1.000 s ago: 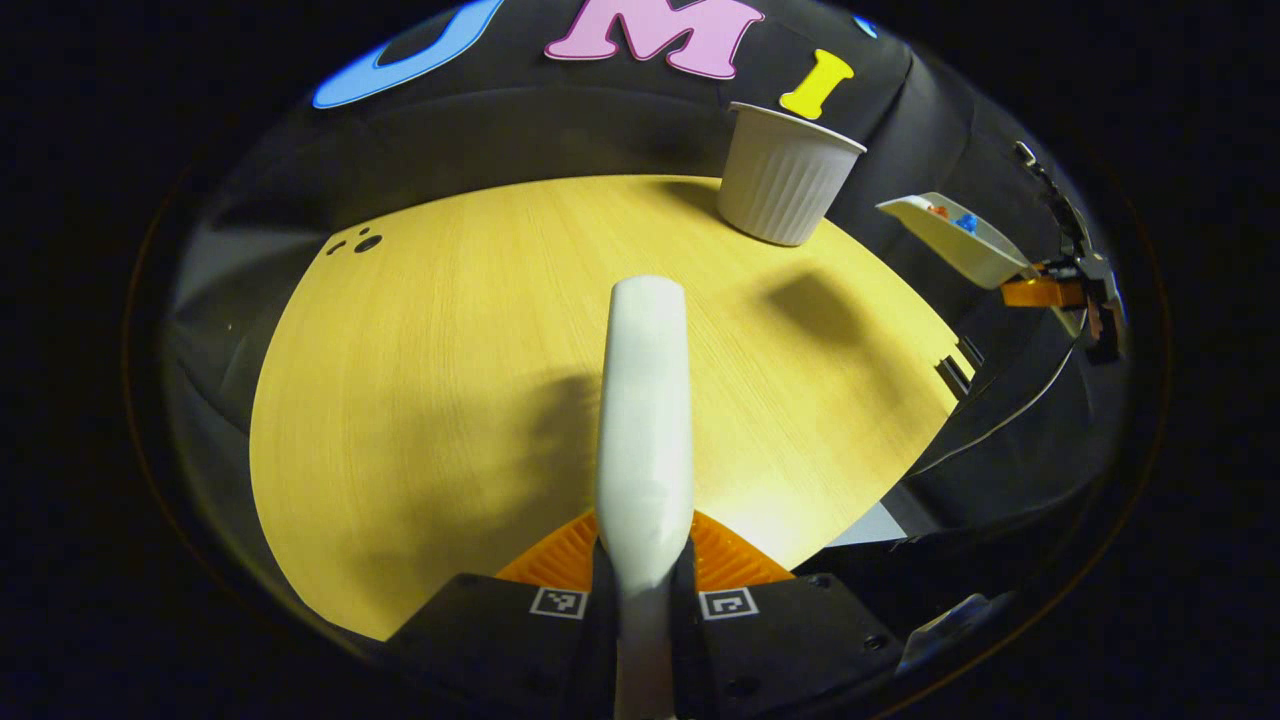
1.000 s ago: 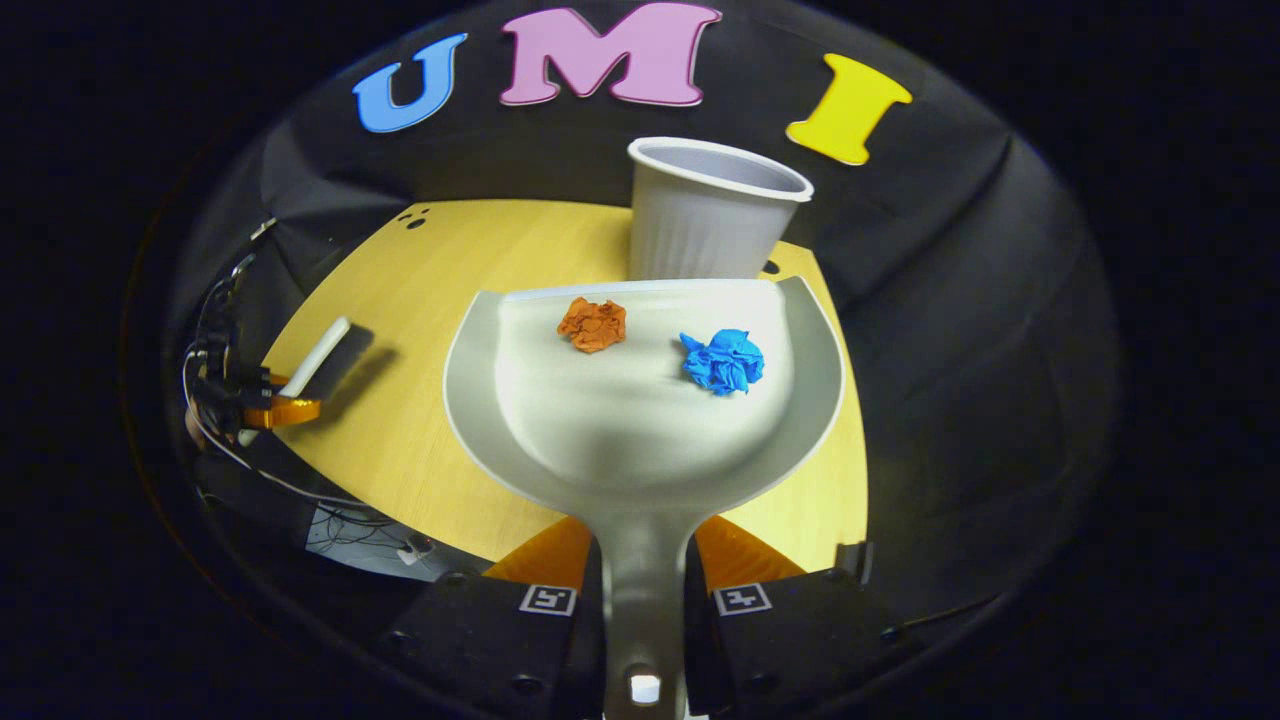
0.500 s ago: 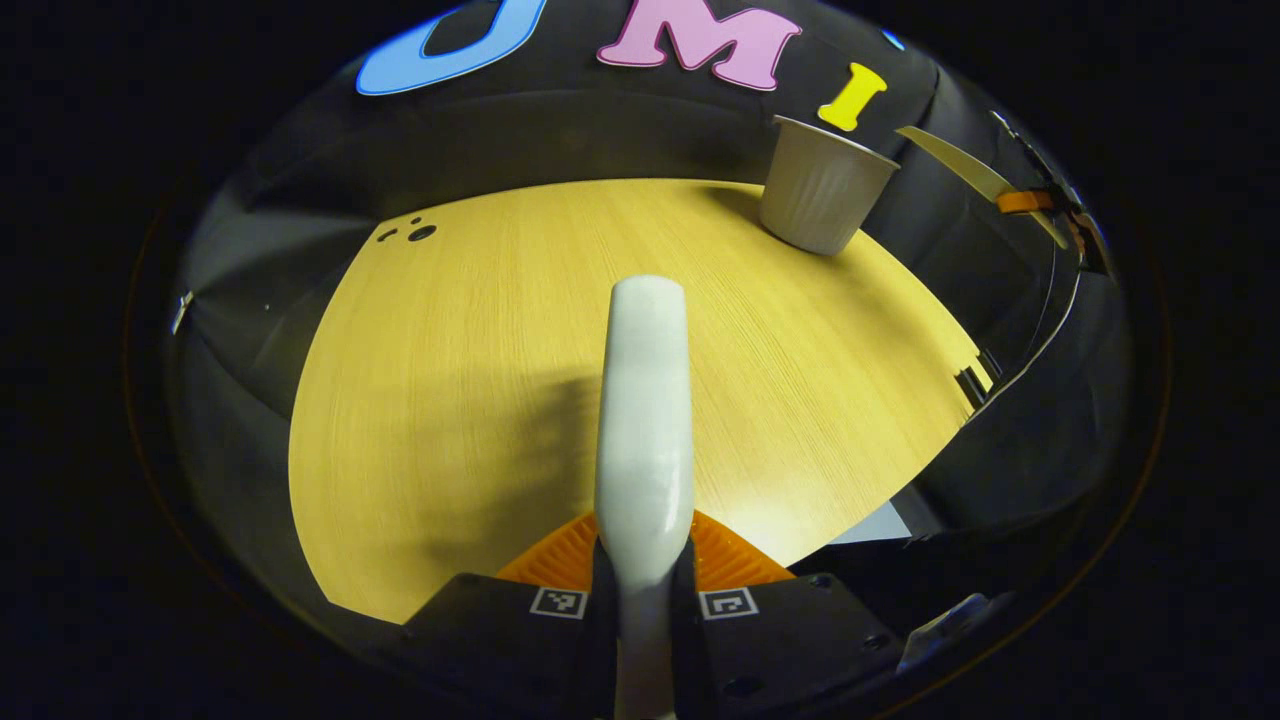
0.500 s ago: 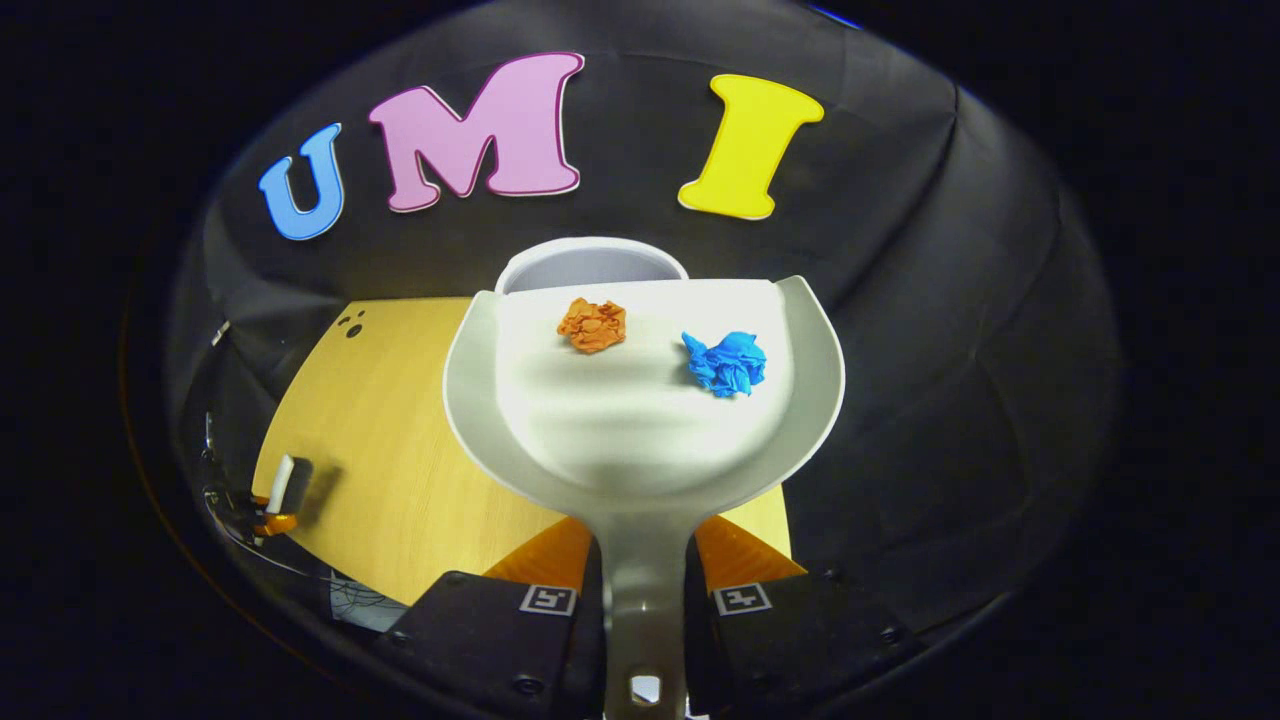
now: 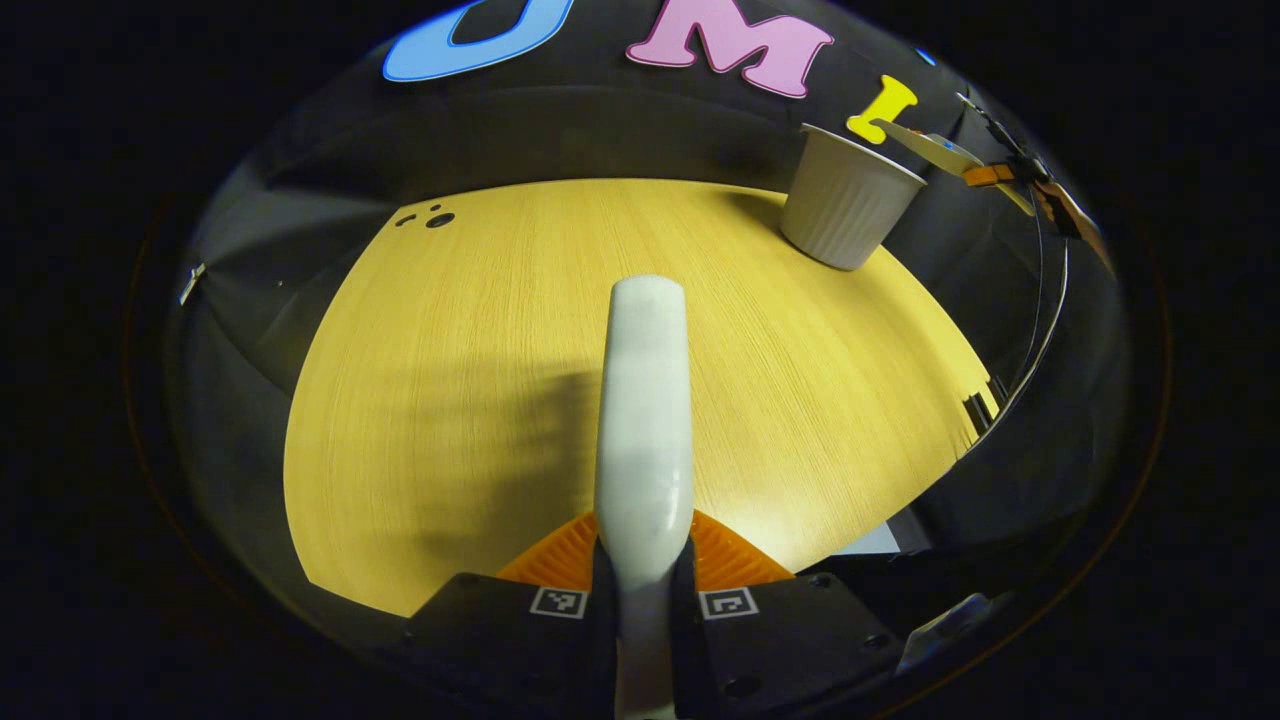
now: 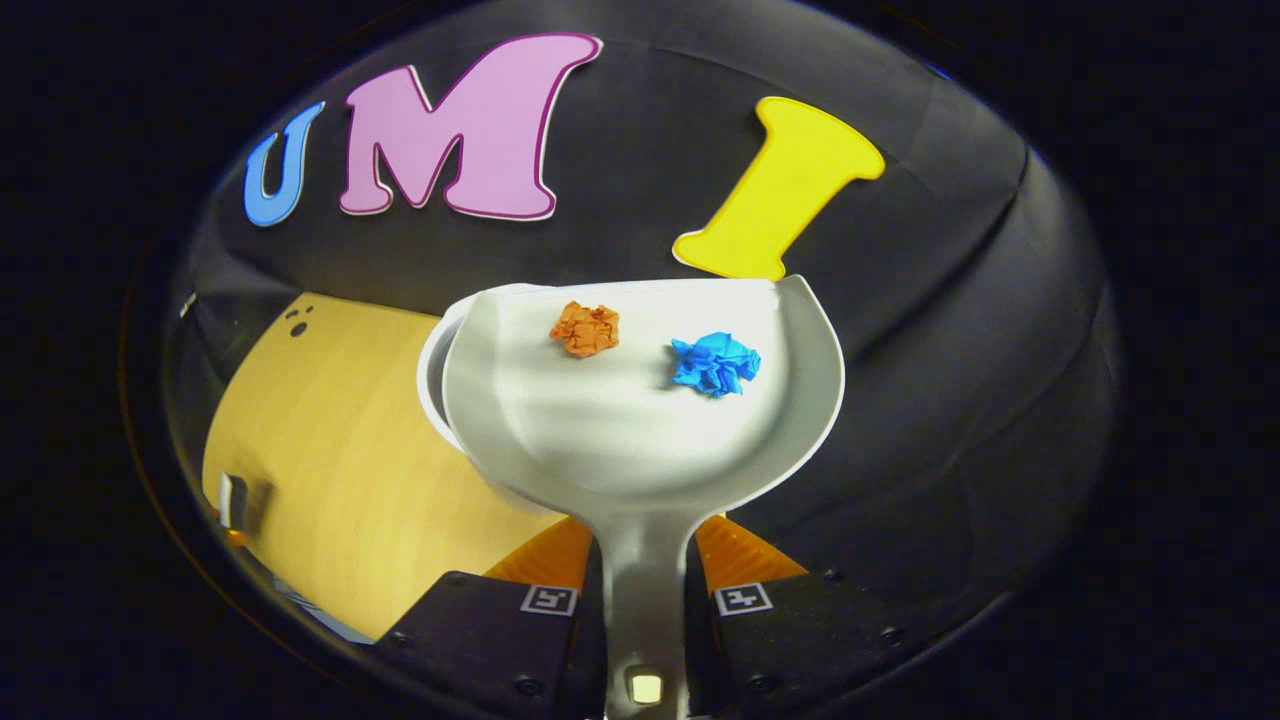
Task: Pick up the small broom and dustpan from the desktop, sweep the trash into the dustpan with the broom, and then empty the trash into the garbage bin.
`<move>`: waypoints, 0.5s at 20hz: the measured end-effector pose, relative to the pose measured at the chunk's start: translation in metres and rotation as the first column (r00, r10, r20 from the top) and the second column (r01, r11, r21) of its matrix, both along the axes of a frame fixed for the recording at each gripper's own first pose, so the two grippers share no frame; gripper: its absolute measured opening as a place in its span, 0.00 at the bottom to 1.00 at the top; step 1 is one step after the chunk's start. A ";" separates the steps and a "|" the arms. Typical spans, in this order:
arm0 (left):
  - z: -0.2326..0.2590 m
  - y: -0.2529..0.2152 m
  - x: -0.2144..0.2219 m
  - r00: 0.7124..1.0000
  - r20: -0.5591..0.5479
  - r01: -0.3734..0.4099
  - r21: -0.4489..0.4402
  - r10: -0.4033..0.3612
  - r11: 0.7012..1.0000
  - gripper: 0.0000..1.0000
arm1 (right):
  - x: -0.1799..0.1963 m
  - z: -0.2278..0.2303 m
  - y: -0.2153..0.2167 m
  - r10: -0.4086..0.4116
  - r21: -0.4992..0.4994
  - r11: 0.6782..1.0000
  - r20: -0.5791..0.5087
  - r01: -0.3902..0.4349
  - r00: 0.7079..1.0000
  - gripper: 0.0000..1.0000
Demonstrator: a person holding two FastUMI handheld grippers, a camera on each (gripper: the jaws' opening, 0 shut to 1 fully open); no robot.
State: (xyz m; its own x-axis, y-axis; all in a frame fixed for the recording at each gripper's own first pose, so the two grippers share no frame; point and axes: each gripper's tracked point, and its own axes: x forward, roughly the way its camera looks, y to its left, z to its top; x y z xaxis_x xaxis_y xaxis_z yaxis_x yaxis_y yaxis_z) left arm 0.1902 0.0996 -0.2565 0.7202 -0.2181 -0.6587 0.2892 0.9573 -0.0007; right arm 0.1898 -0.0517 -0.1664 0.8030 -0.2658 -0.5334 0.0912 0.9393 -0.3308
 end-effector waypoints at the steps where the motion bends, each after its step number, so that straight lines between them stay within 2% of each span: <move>1: 0.001 -0.002 0.000 1.000 0.001 -0.007 -0.018 0.007 1.000 0.26 | -0.001 0.001 -0.003 0.010 -0.045 0.999 -0.018 -0.010 1.000 0.35; 3: 0.004 -0.005 0.003 1.000 0.011 -0.017 -0.040 0.018 0.999 0.24 | -0.002 0.003 -0.006 0.029 -0.160 0.986 -0.053 -0.037 0.998 0.35; 5: 0.006 -0.005 0.006 0.999 0.018 -0.034 -0.040 0.034 0.999 0.28 | -0.002 0.005 -0.005 0.069 -0.273 0.957 -0.107 -0.096 0.992 0.35; 8: 0.003 0.004 0.003 0.998 0.011 -0.063 -0.039 0.064 0.997 0.26 | 0.006 0.020 -0.002 0.138 -0.456 0.868 -0.160 -0.198 0.977 0.35; 10: -0.001 0.008 0.002 0.996 0.003 -0.084 -0.045 0.085 0.995 0.26 | 0.007 0.031 0.000 0.153 -0.538 0.810 -0.190 -0.233 0.970 0.35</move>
State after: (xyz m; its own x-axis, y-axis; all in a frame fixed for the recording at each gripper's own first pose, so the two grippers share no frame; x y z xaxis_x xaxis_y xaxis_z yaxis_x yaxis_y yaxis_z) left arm 0.1923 0.1078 -0.2573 0.7406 -0.1856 -0.6458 0.2075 0.9773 -0.0429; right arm 0.1972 -0.0521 -0.1352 0.8027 -0.3945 -0.4473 -0.1541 0.5874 -0.7945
